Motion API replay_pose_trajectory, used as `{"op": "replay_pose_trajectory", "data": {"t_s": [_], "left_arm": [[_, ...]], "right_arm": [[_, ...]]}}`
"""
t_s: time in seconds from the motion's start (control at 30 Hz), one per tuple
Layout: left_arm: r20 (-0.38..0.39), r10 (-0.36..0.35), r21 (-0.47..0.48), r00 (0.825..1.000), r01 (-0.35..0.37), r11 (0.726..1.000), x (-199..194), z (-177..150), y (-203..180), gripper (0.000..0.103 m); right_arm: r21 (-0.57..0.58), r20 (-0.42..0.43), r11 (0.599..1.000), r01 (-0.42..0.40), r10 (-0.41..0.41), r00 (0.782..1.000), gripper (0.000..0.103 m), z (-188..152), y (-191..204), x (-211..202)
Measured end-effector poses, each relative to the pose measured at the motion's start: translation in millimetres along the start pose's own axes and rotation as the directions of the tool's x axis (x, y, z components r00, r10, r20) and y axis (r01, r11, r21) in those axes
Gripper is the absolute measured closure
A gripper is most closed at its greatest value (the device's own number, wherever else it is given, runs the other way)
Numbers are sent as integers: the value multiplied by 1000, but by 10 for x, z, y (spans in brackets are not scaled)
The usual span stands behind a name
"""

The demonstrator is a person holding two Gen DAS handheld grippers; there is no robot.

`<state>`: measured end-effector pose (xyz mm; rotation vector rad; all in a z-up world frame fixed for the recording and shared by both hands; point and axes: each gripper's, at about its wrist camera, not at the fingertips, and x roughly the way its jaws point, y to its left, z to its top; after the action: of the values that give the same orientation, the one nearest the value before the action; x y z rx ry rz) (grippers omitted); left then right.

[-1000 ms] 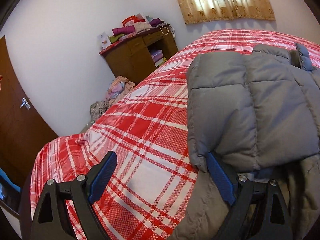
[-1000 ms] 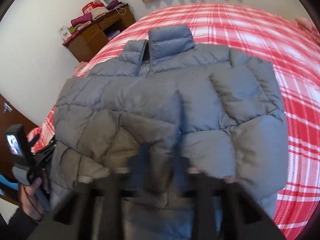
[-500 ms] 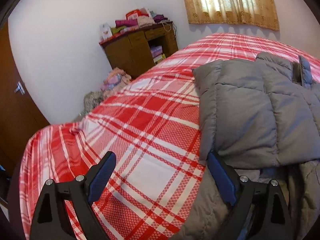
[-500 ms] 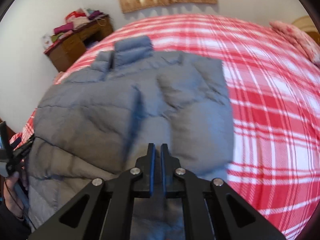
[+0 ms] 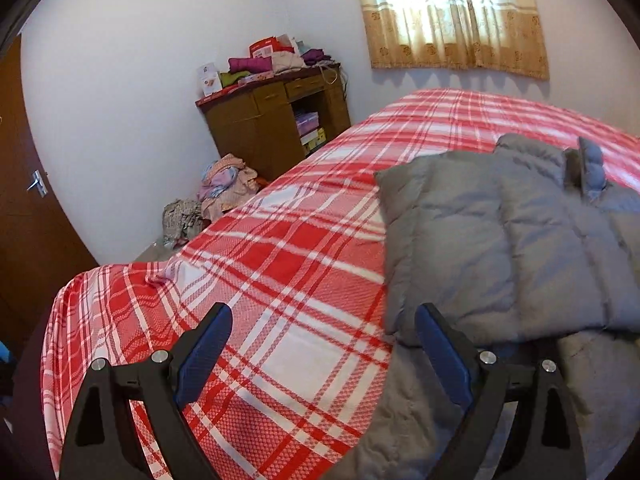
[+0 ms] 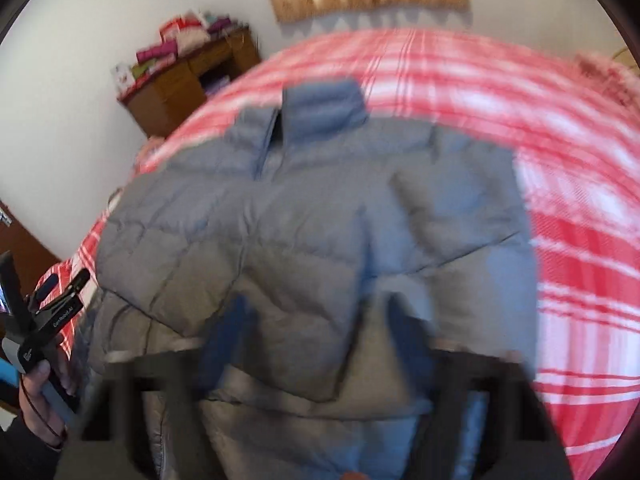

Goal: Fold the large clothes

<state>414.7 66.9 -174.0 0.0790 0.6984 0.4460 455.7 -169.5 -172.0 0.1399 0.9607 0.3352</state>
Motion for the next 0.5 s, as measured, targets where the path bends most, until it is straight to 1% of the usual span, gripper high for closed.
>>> {"op": "replay_pose_trajectory", "data": {"t_s": [0.07, 0.13, 0.2, 0.27, 0.3, 0.33, 0.37, 0.4, 0.43, 0.47, 0.5], "left_arm": [[-36, -8, -12, 999, 8, 1000, 78, -39, 66, 10], [-57, -29, -35, 998, 27, 999, 118, -56, 151, 10], [-60, -33, -39, 998, 31, 999, 124, -36, 185, 10], [-47, -38, -38, 998, 36, 999, 80, 34, 185, 10], [-37, -44, -42, 998, 42, 998, 40, 92, 170, 10], [-25, -65, -44, 998, 64, 997, -15, 177, 142, 10], [-11, -84, -43, 996, 84, 996, -69, 254, 105, 10], [10, -104, -38, 995, 105, 994, -141, 352, 57, 10], [30, -122, -32, 992, 123, 992, -201, 439, 8, 10], [54, -151, -24, 987, 152, 988, -267, 556, -72, 10], [63, -180, -17, 982, 181, 983, -289, 638, -146, 10]], "right_arm": [[-20, 28, 1000, 14, -14, 1000, 90, -40, 12, -58], [-38, 54, 997, 62, -60, 997, 91, -93, -25, -157], [-47, 67, 993, 108, -105, 992, 91, -113, -104, -210], [-37, 73, 991, 129, -126, 989, 85, -98, -199, -252], [-31, 76, 990, 139, -136, 988, 71, -90, -217, -273], [-26, 74, 988, 149, -147, 986, 42, -71, -233, -309], [-17, 95, 989, 146, -144, 985, 31, -64, -234, -379], [-8, 133, 986, 168, -166, 977, 33, -45, -218, -476], [-5, 151, 981, 196, -193, 969, 42, -26, -199, -528], [4, 181, 975, 220, -217, 959, 47, 13, -164, -608], [21, 208, 977, 213, -212, 955, 55, 68, -129, -672]]}}
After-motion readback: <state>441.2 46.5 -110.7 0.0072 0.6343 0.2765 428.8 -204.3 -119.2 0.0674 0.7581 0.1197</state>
